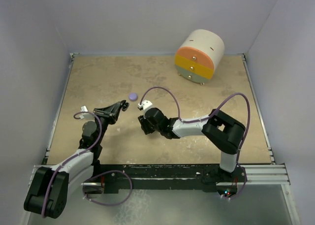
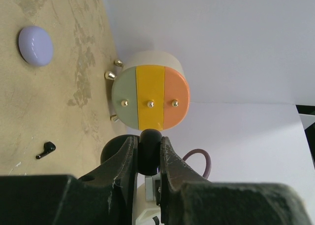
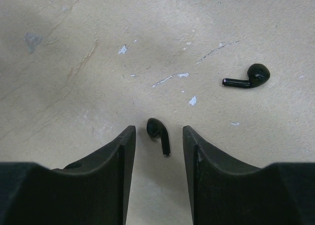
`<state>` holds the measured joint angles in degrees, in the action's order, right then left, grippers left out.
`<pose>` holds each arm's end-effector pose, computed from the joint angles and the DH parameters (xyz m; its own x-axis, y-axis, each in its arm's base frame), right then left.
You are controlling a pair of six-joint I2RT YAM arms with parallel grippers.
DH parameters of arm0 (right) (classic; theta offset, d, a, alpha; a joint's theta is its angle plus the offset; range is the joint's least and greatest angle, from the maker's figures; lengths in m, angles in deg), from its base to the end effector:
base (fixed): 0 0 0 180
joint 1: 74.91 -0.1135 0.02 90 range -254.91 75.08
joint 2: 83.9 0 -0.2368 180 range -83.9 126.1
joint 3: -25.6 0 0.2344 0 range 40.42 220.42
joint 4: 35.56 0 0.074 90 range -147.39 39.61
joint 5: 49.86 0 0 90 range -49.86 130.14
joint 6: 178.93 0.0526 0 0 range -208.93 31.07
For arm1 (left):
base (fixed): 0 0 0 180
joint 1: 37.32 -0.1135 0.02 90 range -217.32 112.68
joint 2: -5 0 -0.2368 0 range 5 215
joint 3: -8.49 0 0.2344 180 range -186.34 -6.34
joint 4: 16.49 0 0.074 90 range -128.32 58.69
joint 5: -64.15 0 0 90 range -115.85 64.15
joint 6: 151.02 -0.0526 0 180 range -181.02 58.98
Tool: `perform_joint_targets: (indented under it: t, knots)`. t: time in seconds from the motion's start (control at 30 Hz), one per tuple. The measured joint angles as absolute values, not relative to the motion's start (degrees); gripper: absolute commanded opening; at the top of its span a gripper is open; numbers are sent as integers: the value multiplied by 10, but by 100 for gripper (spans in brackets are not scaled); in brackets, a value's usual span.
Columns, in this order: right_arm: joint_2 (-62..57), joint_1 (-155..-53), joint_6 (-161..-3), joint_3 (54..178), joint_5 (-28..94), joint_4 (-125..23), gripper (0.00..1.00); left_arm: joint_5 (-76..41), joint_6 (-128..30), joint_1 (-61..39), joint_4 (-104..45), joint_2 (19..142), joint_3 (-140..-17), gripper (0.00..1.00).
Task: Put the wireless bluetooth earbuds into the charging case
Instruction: Pick up the earbud from the center of the board.
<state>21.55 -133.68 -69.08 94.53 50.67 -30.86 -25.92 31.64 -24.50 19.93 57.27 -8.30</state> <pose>0.2043 0.3185 0.1360 -0.5153 -0.2059 -0.8319 -0.6222 0.7574 0.1979 0.1878 -0.0427 0.1668 -0.2212 -0.9741 0.0464 0.0057 -0.0489 -0.9988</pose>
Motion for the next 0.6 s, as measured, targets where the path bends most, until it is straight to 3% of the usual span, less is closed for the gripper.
perform_joint_targets:
  t: [0.37, 0.6]
  knots:
    - [228, -1337, -701, 965, 507, -310, 35, -259, 317, -247, 199, 573, -83, 0]
    - [229, -1337, -703, 967, 507, -315, 33, -259, 320, -250, 199, 572, -81, 0]
